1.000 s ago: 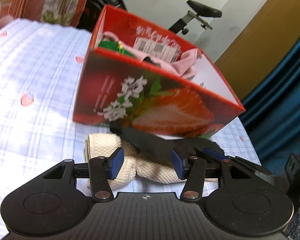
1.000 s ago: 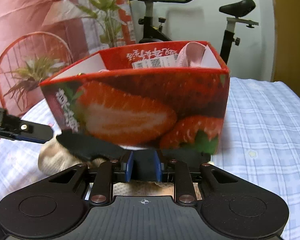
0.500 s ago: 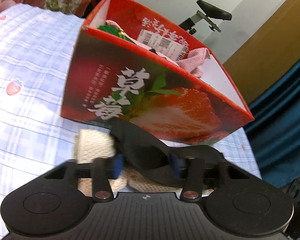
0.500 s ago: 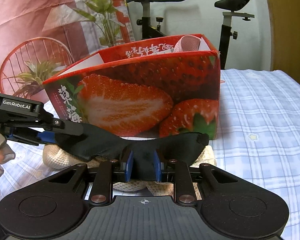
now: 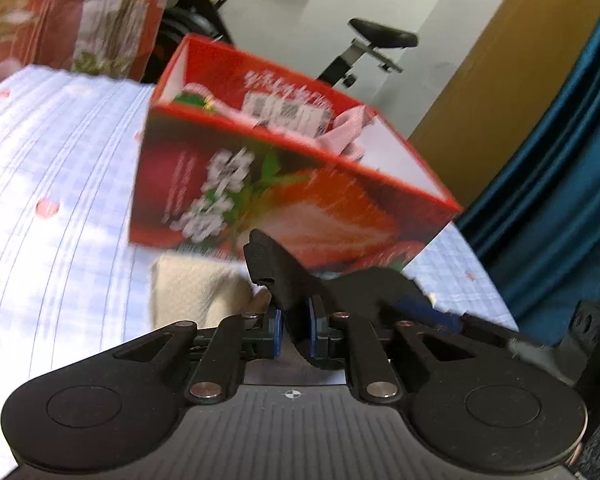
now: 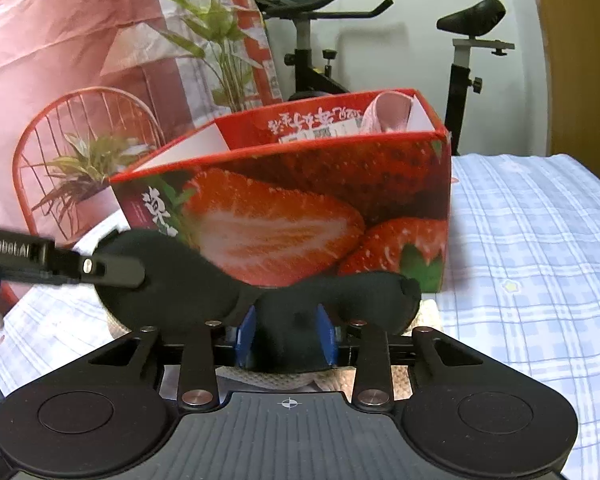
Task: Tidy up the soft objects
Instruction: 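Lift the black strap with the left gripper while the right gripper holds its other end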
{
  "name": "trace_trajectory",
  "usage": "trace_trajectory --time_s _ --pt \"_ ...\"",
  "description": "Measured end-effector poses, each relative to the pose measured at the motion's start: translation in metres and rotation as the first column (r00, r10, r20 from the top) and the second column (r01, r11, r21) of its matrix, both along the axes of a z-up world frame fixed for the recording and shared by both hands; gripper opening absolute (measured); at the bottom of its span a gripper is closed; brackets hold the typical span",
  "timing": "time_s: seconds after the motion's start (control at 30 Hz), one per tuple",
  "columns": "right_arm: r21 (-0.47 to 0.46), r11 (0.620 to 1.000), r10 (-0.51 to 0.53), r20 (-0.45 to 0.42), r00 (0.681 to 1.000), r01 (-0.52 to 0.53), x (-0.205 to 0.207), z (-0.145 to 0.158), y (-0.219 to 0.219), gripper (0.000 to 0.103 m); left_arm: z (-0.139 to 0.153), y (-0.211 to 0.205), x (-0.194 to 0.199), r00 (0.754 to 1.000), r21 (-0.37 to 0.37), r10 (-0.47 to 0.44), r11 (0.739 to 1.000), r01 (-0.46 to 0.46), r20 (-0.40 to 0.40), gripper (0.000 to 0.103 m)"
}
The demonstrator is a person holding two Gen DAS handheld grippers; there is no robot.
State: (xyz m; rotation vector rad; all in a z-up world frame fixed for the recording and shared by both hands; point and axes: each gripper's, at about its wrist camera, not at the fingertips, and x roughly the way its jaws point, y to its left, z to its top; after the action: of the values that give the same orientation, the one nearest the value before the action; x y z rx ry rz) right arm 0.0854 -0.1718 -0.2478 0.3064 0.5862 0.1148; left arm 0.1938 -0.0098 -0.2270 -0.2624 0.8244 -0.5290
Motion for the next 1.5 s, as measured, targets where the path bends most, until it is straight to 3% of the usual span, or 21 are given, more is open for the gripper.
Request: trace_trajectory --time_s 0.1,0.33,0.57,0.73,0.83,0.97,1.17,1.5 --pt "0.005 1.000 -0.020 0.011 1.000 0.020 -0.002 0.002 -0.002 0.038 -0.015 0.008 -0.001 0.998 0.005 0.025 1.000 -0.025 -0.050 0.014" --pt "-0.007 0.996 -0.087 0.029 0.996 0.088 -0.004 0.004 -0.011 0.050 -0.034 0.011 0.003 0.996 0.031 0.038 0.999 -0.036 -0.080 0.014" --pt "0.008 0.987 -0.159 0.007 0.987 0.159 -0.004 -0.002 -0.028 0.051 -0.049 0.016 0.004 0.992 0.022 0.048 0.999 -0.045 -0.117 0.014" --pt "0.033 0.989 -0.142 -0.007 0.990 0.142 -0.001 -0.005 -0.026 0.050 -0.049 0.014 0.002 0.993 0.031 0.043 0.999 -0.039 -0.106 0.014" --pt "0.027 0.991 -0.132 -0.008 0.991 0.132 -0.001 -0.004 -0.022 0.048 -0.049 0.012 0.002 0.994 0.032 0.043 0.999 -0.040 -0.105 0.014" --pt "0.038 0.992 -0.123 0.008 0.992 0.123 -0.006 0.002 -0.022 0.033 -0.049 0.010 0.002 0.994 0.037 0.043 0.999 -0.040 -0.103 0.014" --pt "0.004 0.996 -0.086 0.070 0.994 0.086 -0.014 0.021 -0.015 0.019 -0.045 0.007 -0.001 0.996 0.034 0.042 0.999 -0.039 -0.084 0.014" --pt "-0.025 1.000 -0.004 0.161 0.987 0.008 -0.019 0.054 -0.003 0.010 0.004 0.006 -0.019 0.994 0.003 0.021 1.000 -0.021 0.110 0.011"
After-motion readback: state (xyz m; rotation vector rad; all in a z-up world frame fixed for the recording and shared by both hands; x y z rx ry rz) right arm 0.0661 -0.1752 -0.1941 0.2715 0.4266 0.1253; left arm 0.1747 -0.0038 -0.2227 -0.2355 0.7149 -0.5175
